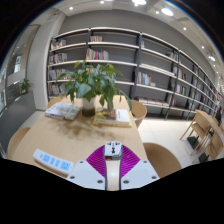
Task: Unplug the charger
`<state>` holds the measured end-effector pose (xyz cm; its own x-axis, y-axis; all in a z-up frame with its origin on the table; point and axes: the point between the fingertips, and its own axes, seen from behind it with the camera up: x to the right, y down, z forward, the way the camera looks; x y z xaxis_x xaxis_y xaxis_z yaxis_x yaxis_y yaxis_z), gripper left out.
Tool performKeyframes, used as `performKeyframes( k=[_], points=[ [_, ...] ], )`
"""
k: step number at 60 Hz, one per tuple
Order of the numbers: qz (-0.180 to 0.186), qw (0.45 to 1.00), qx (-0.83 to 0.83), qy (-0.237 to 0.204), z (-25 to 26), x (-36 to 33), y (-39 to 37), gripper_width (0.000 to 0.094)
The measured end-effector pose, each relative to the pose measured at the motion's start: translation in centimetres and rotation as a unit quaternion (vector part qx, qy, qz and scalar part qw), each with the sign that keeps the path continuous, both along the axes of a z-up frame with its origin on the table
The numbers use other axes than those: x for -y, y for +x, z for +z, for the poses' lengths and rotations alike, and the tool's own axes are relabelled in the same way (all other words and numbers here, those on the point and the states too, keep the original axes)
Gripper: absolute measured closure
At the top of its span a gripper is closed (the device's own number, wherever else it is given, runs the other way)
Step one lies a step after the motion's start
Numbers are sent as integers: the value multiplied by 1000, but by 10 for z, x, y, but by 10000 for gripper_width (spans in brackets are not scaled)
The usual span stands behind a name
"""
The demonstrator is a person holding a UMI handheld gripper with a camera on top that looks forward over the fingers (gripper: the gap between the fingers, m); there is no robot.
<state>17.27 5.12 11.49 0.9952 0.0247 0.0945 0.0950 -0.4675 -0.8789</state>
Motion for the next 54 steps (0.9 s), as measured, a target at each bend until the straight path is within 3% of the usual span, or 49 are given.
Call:
performKeyframes(
  k=[3,6,14,24,29,35,46,54],
  points=[
    [2,999,-12,-38,-3,7,4,784],
    [1,998,-25,-55,-41,11,1,780],
    [-7,996,-47,-77,-83,19,1,766],
    [-26,994,-25,-106,-100,34,15,628],
    [-12,996,-28,-81,-82,34,8,426],
    [-6,998,-37,-50,-36,36,0,285],
    [-4,1000,-27,12,60,72,-22,176],
    [8,999,-21,23,94,130,-48,174]
  ],
)
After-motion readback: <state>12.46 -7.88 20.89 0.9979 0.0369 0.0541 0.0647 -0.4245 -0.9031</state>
